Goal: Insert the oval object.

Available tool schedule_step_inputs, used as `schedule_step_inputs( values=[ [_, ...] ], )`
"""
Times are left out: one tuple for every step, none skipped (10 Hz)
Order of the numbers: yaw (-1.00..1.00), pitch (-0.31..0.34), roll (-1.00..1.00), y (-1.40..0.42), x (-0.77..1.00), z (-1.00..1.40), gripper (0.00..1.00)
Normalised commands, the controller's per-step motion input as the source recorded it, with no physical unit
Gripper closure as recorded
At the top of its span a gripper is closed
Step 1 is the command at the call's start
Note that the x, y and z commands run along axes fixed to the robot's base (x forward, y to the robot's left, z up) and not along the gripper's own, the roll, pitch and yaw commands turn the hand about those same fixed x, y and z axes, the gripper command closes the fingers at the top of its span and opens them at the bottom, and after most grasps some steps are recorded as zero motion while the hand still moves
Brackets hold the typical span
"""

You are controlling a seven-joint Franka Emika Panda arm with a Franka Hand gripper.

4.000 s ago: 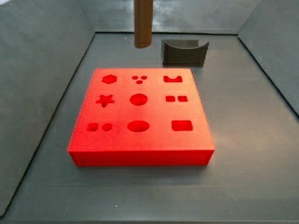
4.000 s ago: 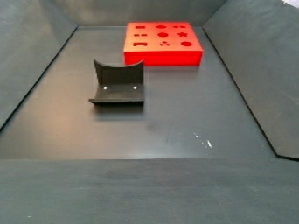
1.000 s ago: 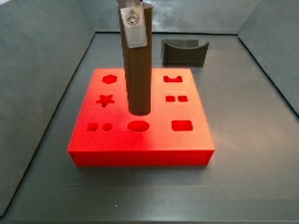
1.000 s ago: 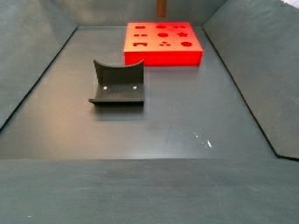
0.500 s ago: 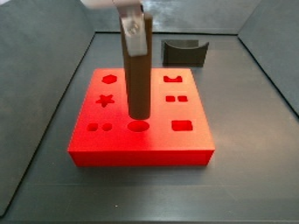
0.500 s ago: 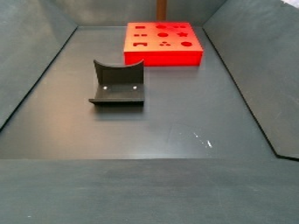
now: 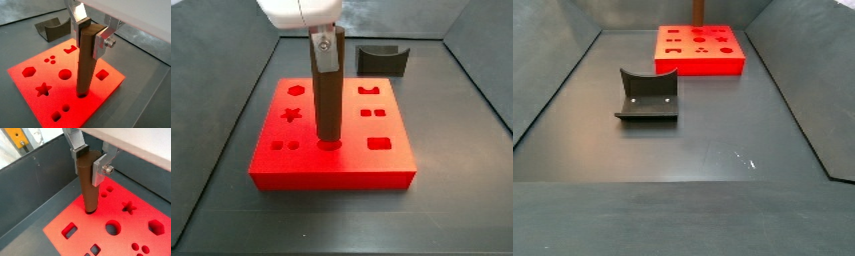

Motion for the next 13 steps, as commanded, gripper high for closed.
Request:
schedule_step_inputs(
  values=[
    [0.02, 0.0, 0.1, -0.1, 0.16, -0.14, 1.0],
    [0.04, 0.0, 0.11, -0.17, 0.2, -0.12, 1.0],
    [0.08, 0.0, 0.12, -0.17, 0.29, -0.13, 1.0],
    [0.08, 0.0, 0.08, -0.03, 0.21, -0.16, 1.0],
    [0.11, 0.0, 0.07, 0.0, 0.06, -0.17, 1.0],
    [0.07, 0.0, 0.04, 0.05, -0.08, -0.1, 1.0],
    [0.01, 0.0, 0.01, 0.0, -0.19, -0.01, 1.0],
    [0.03, 0.0, 0.02, 0.0, -0.15, 0.0, 1.0],
    [0.05, 0.0, 0.0, 0.0, -0.1, 0.0, 1.0],
    [0.1, 0.0, 0.02, 0.02, 0.0, -0.09, 1.0],
    [0.21, 0.0, 0.04, 0.17, 0.12, -0.15, 1.0],
    [0.23, 0.0, 0.05, 0.15, 0.14, -0.13, 1.0],
    [0.0, 0.0, 0.0, 0.0, 0.0, -0.03, 1.0]
  ],
)
